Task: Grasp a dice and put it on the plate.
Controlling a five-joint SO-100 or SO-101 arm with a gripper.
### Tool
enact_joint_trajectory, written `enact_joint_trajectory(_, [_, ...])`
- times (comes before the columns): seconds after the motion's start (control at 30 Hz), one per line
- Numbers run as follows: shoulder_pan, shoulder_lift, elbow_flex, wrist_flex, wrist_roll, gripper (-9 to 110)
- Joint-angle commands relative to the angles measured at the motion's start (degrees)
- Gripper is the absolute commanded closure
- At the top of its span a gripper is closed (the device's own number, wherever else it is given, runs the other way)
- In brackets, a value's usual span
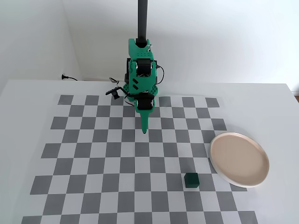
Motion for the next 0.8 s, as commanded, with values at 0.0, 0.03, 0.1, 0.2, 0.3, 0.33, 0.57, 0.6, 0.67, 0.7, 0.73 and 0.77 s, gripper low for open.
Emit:
enact_joint_trajectory(0.0, [0.53, 0.97, -1.05, -0.7, 0.53, 106])
enact_joint_trajectory(0.03, [0.53, 0.97, -1.05, -0.7, 0.53, 106])
enact_joint_trajectory(0.1, [0.53, 0.97, -1.05, -0.7, 0.53, 106])
enact_joint_trajectory(0.2, [0.53, 0.97, -1.05, -0.7, 0.53, 106])
enact_joint_trajectory(0.3, [0.53, 0.97, -1.05, -0.7, 0.53, 106])
enact_joint_trajectory(0.33, [0.53, 0.97, -1.05, -0.7, 0.53, 106])
enact_joint_trajectory(0.57, [0.44, 0.97, -1.05, -0.7, 0.26, 106])
enact_joint_trajectory(0.6, [0.18, 0.97, -1.05, -0.7, 0.0, 106])
enact_joint_trajectory(0.67, [-0.44, 0.97, -1.05, -0.7, -0.7, 106])
enact_joint_trajectory(0.7, [-0.62, 0.97, -1.05, -0.7, -0.97, 106])
enact_joint_trajectory(0.73, [-0.79, 0.97, -1.05, -0.7, -1.14, 106])
enact_joint_trajectory(0.77, [-0.88, 0.97, -1.05, -0.7, -1.23, 106])
